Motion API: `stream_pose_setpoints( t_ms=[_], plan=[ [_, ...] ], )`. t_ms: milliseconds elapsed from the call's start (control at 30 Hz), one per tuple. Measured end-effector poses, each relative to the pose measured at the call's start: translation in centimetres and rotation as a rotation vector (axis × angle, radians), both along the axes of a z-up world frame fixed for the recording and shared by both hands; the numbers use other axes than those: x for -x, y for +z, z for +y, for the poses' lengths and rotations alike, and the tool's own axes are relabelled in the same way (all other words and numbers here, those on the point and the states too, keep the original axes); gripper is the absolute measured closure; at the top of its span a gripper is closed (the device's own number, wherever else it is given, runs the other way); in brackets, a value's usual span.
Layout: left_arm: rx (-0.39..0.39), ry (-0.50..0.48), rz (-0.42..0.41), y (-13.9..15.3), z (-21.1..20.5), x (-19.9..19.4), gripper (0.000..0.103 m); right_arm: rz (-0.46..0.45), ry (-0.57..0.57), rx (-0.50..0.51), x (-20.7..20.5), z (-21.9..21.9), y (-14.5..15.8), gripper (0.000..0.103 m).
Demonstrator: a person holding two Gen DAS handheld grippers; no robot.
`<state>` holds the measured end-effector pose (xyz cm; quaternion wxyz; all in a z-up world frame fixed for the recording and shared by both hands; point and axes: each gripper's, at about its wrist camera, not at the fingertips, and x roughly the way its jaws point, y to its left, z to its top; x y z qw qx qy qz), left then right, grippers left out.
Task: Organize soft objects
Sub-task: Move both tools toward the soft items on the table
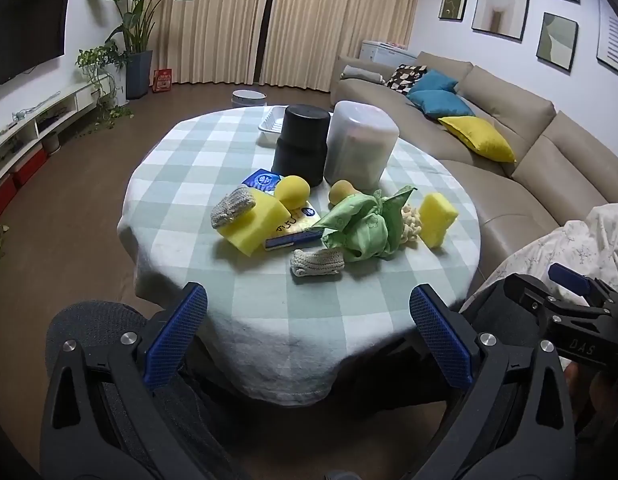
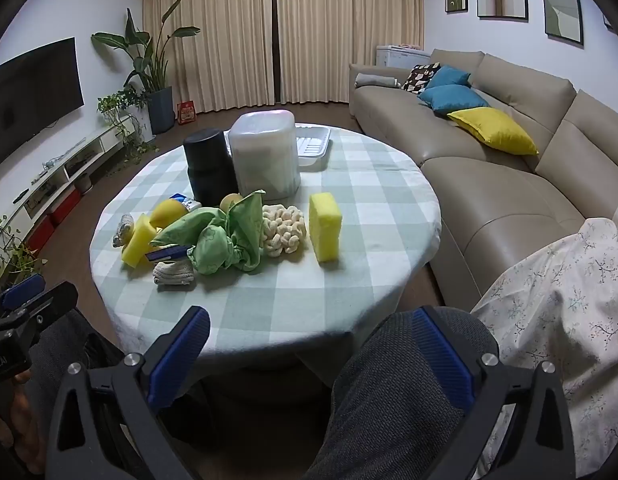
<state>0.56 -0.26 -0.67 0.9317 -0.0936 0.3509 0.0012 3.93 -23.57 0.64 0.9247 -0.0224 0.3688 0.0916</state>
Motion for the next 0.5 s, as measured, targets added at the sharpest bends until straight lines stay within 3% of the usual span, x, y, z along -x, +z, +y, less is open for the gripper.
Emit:
stream_pose_setpoints(
  t_ms=[267, 500],
  plan=[
    [-0.055, 0.055, -0.008, -0.6, 0.2, -0.1, 0.000, 0.001, -0.001, 0.000, -0.4, -0.1, -0.3, 0.000],
    [0.036, 0.082, -0.069, -1.7, 2.0, -0.6, 0.000, -0.003, 0.004, 0.012, -1.8, -0.7, -1.2, 0.000]
  ],
)
